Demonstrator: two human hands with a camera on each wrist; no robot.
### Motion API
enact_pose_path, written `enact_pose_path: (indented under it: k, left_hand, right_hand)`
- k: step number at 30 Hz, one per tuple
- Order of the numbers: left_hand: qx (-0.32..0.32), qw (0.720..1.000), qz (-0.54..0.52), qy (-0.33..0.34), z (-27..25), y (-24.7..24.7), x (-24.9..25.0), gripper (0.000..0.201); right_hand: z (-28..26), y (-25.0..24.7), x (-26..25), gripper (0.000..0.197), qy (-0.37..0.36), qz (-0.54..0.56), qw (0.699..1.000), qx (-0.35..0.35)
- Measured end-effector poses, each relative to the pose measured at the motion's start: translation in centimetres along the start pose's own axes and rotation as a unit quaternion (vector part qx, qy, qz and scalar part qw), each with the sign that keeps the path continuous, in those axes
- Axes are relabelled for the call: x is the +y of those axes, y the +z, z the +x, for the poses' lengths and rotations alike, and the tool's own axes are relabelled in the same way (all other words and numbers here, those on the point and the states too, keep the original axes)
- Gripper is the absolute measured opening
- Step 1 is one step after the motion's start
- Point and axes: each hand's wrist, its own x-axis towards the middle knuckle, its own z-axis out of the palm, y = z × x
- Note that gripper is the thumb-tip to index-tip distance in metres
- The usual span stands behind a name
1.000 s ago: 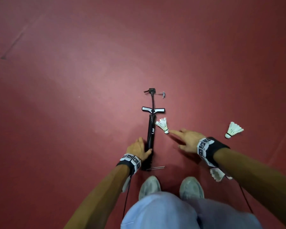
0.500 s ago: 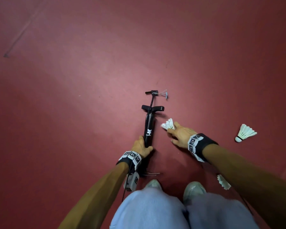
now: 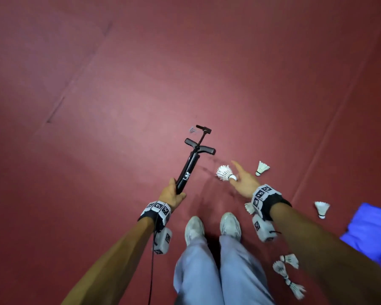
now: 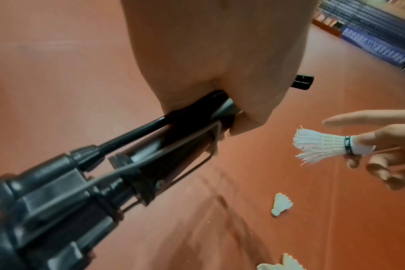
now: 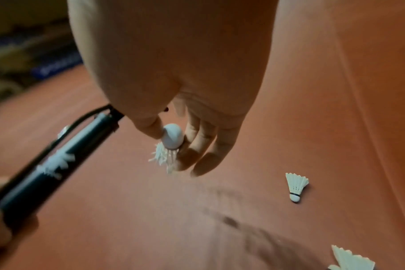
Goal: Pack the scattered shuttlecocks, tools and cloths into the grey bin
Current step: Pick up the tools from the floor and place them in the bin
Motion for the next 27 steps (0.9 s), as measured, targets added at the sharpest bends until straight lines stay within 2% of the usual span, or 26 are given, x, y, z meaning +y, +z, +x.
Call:
enact_pose_path:
  k: [5, 7, 8, 10, 13, 17, 21, 24, 27]
  left_hand:
    - [0.064, 0.996, -0.055, 0.035, -12.2, -6.0, 8.3, 0.038]
    - [0.086, 0.990, -0.109, 0.033, -17.2, -7.8, 10.5, 0.034]
    - [0.096, 0.985, -0.141, 0.033, -19.7, -8.4, 11.2, 0.032]
    - [0.121, 0.973, -0.196, 0.026, -24.2, -9.8, 12.0, 0.030]
    - [0.178, 0.950, -0.258, -0.016, -30.5, -12.2, 11.5, 0.031]
    - [0.264, 0.901, -0.340, -0.059, -38.0, -15.6, 8.6, 0.032]
    - [0.365, 0.848, -0.377, -0.070, -46.1, -18.4, 4.6, 0.031]
    - [0.433, 0.809, -0.388, -0.080, -53.0, -19.3, 1.0, 0.031]
    - [0.500, 0.769, -0.384, -0.103, -59.9, -18.7, -3.4, 0.032]
  right_hand:
    - [-11.8, -8.7, -8.3, 0.044, 0.007, 0.131, 0.991, 0.018]
    - [-16.0, -11.0, -11.2, 0.027, 0.001, 0.186, 0.981, 0.053]
    - [-18.0, -11.8, -12.7, 0.019, 0.000, 0.219, 0.972, 0.080]
    - [-21.2, -12.9, -15.9, 0.015, 0.005, 0.281, 0.951, 0.129]
    - [-25.6, -13.2, -21.3, 0.011, -0.021, 0.320, 0.936, 0.142]
    - [-30.7, -12.3, -28.5, 0.014, -0.086, 0.321, 0.938, 0.104]
    - [-35.1, -9.5, -35.6, 0.016, -0.167, 0.259, 0.951, 0.042]
    - [-38.8, -5.9, -40.6, 0.020, -0.247, 0.191, 0.949, -0.034]
    - [-43.8, -0.9, -45.1, 0.018, -0.329, 0.120, 0.930, -0.110]
